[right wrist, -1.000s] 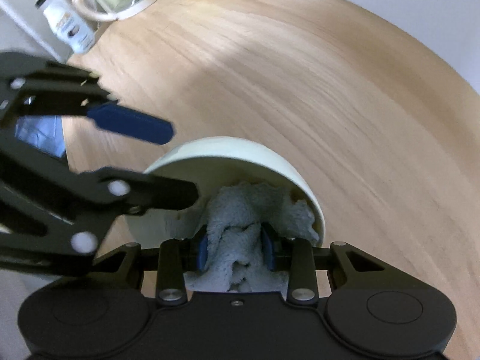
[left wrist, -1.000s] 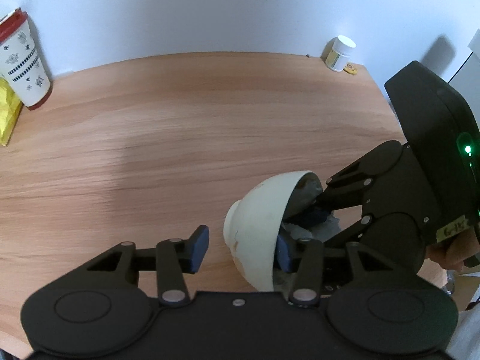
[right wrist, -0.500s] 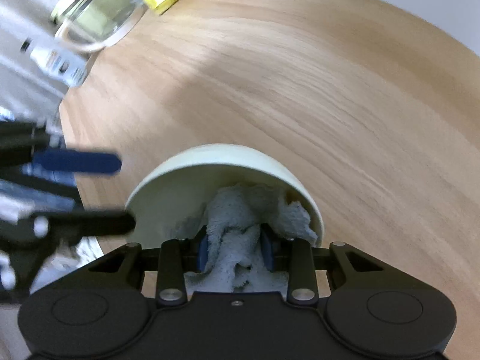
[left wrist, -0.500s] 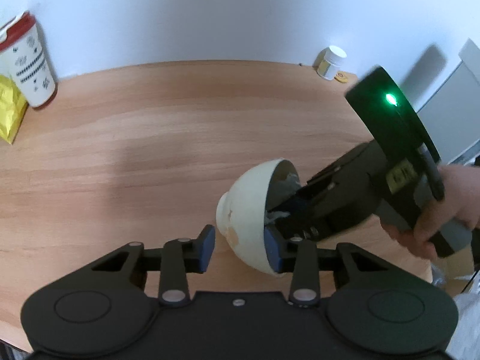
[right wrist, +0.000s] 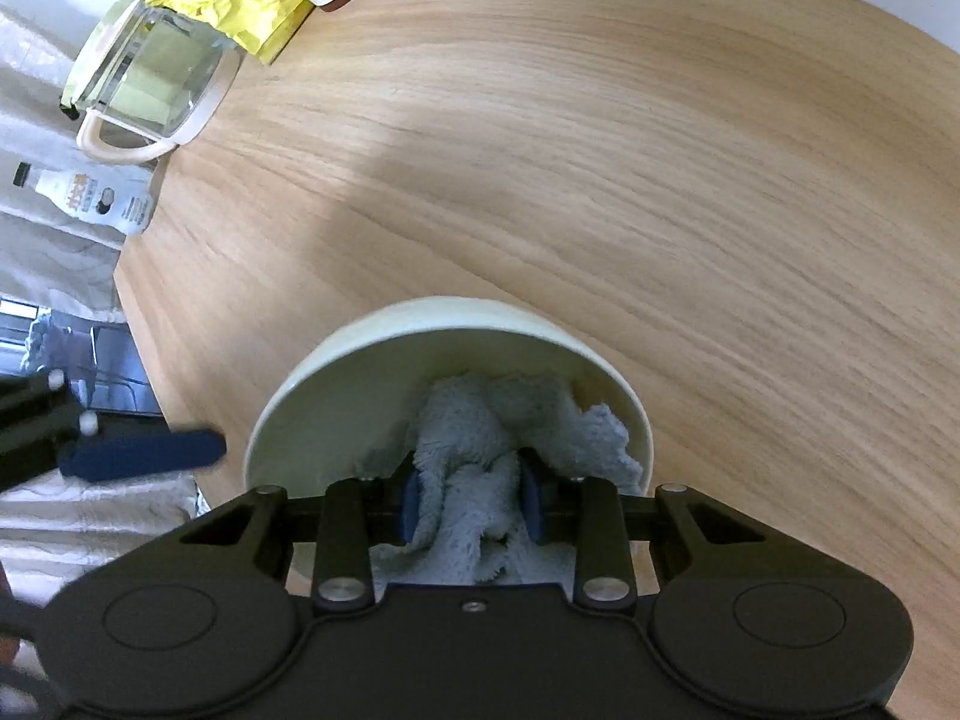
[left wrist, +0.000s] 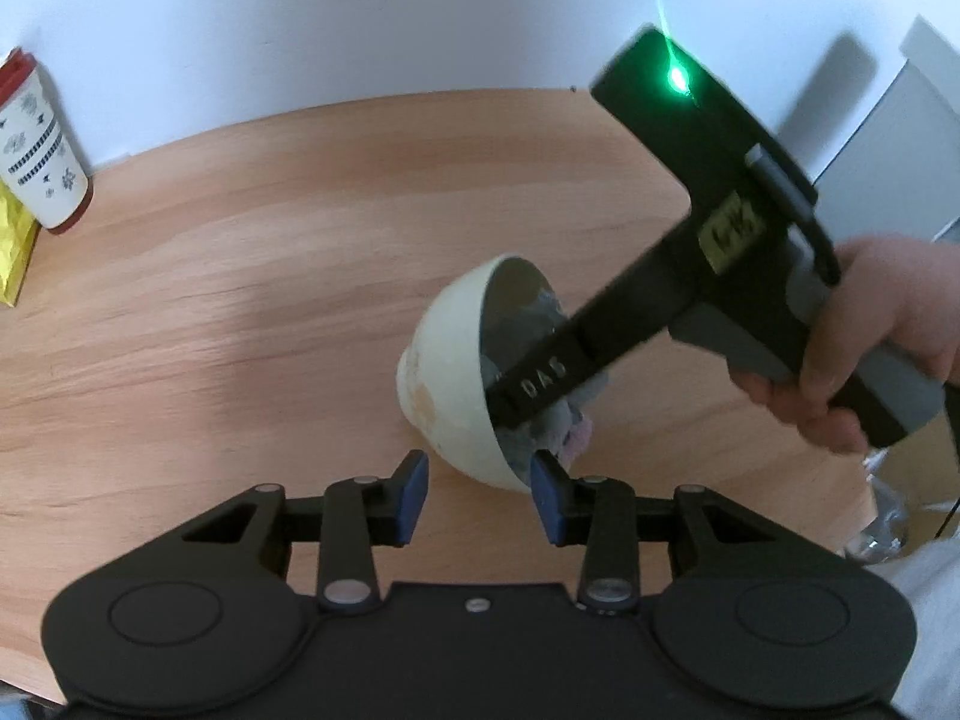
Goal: Clean bowl
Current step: 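Tilt the bowl with the left gripper while the right gripper scrubs inside with the cloth, then keep wiping the bowl interior with the cloth in the right gripper while the left holds the bowl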
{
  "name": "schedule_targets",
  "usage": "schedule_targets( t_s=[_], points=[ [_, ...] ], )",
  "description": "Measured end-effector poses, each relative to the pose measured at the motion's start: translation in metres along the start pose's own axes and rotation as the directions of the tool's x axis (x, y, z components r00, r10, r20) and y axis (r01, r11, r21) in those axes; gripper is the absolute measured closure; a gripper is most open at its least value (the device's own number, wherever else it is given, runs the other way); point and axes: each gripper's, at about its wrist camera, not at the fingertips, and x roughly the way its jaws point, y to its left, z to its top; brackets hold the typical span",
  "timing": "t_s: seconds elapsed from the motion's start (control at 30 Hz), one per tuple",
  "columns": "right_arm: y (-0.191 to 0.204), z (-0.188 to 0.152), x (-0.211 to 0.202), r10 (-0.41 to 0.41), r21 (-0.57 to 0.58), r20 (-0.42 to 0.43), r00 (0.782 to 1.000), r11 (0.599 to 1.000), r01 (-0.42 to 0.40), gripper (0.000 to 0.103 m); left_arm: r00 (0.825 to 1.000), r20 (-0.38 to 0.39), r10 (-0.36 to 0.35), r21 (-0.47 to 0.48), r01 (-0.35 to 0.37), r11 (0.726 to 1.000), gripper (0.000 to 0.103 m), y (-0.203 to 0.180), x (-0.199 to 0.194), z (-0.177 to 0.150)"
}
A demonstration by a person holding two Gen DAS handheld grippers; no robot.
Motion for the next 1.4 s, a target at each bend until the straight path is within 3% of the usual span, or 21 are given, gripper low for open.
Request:
schedule_targets(
  t_s=[0.17,0.37,0.47,0.6,0.73,0.83,1.0,1.07,1.17,1.4],
  points=[
    [-0.001,0.005,0.003,0.017,0.020,-0.006,1.000,1.000,-0.017,0.067,1.000,-0.007,0.020,-0.010,-0.020,1.000,0.064,0.003,0.015,0.003],
    [-0.002,0.006,0.004,0.031,0.026,-0.010,0.999,0.999,-0.031,0.067,0.999,0.003,0.046,-0.008,-0.046,0.999,0.077,0.007,0.026,0.000],
    [0.002,0.003,0.004,0.024,-0.026,-0.009,1.000,0.999,-0.025,0.067,0.999,0.029,0.027,-0.018,-0.027,0.999,0.078,0.015,0.023,-0.002],
    [0.005,-0.003,0.004,0.019,-0.096,-0.015,1.000,0.995,-0.021,0.069,0.996,0.053,0.071,0.036,-0.073,0.997,0.083,0.009,0.023,-0.003],
    [0.019,-0.009,0.002,-0.036,-0.209,-0.016,0.999,0.977,0.032,0.070,0.996,0.057,0.067,0.070,-0.071,0.995,0.084,0.015,0.021,-0.003],
    [0.042,-0.019,0.003,-0.141,-0.387,0.002,0.990,0.913,0.131,0.070,0.996,0.054,0.068,0.149,-0.075,0.986,0.085,0.016,0.023,-0.005],
    [0.074,-0.032,0.006,-0.300,-0.590,0.076,0.951,0.755,0.286,0.069,0.998,0.049,0.043,0.178,-0.051,0.983,0.086,0.024,0.026,-0.001],
    [0.079,-0.035,0.008,-0.335,-0.633,0.103,0.937,0.704,0.322,0.069,0.998,0.047,0.037,0.196,-0.045,0.980,0.087,0.026,0.027,0.001],
    [0.092,-0.044,0.011,-0.410,-0.709,0.176,0.895,0.578,0.404,0.069,0.999,0.044,0.028,0.220,-0.037,0.975,0.088,0.029,0.029,0.005],
    [0.106,-0.058,0.008,-0.463,-0.750,0.333,0.822,0.398,0.528,0.069,1.000,0.029,-0.003,0.198,-0.003,0.980,0.088,0.040,0.034,0.010]
  ],
)
